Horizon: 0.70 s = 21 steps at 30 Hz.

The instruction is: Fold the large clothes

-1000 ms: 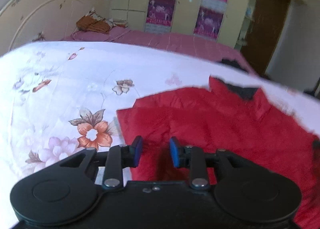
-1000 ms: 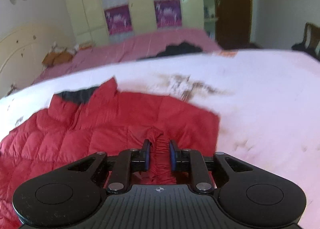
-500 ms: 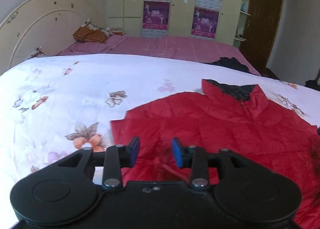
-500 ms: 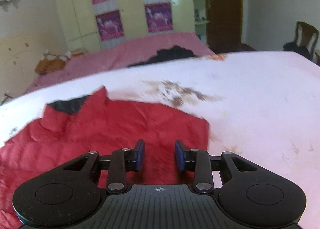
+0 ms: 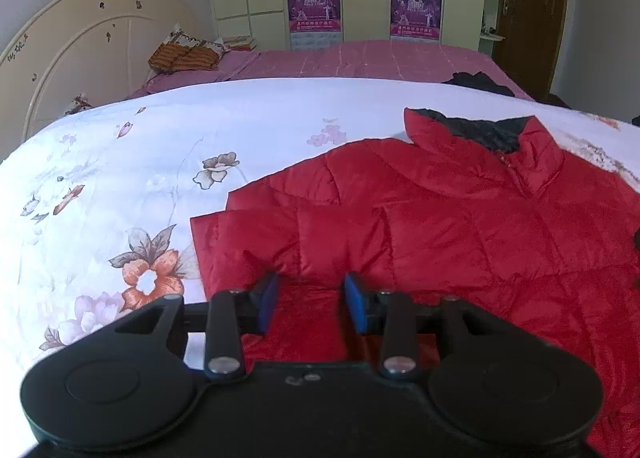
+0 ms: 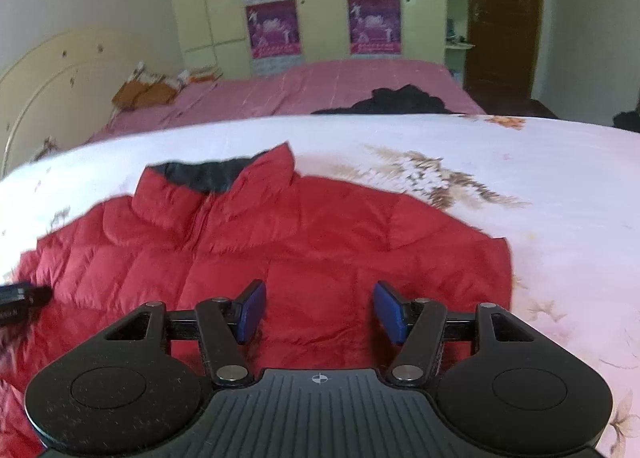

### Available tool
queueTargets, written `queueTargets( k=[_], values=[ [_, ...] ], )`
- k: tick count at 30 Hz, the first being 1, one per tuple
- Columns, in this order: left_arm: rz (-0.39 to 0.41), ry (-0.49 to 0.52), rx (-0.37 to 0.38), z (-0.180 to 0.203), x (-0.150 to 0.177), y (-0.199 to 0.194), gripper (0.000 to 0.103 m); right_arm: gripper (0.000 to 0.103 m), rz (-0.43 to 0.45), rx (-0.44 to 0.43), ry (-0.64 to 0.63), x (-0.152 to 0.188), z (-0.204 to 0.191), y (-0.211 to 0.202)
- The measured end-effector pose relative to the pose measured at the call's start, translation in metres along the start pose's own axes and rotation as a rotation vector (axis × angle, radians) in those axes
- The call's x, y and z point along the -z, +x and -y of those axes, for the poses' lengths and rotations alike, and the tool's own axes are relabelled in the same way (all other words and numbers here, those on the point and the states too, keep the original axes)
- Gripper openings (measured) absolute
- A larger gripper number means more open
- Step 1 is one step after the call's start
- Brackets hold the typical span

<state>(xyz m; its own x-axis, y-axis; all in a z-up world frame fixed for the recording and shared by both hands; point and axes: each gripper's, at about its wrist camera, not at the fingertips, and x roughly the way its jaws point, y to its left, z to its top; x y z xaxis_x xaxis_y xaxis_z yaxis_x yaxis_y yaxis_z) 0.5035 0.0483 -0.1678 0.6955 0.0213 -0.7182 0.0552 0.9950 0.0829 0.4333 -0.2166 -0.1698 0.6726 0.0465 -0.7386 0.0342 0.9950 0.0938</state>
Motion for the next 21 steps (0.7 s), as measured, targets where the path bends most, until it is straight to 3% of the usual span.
queueTargets(
  k=[4,13,17,21],
  values=[
    [0.003,0.003,0.006,-0.003,0.004,0.003,0.039,0.060,-0.049,0.061,0.000,0.007,0.016,0.018],
    [-0.014,0.002,0.001,-0.002,0.000,0.006,0.039,0.057,-0.073,0.063,-0.003,0.013,0.029,0.019],
    [-0.031,-0.002,-0.024,-0.004,-0.003,0.000,0.045,0.057,-0.084,0.060,-0.002,0.008,0.029,0.006],
    [-0.023,-0.033,-0.041,-0.007,-0.002,-0.015,0.050,0.057,-0.034,0.052,0.017,0.012,0.023,-0.019]
  ],
)
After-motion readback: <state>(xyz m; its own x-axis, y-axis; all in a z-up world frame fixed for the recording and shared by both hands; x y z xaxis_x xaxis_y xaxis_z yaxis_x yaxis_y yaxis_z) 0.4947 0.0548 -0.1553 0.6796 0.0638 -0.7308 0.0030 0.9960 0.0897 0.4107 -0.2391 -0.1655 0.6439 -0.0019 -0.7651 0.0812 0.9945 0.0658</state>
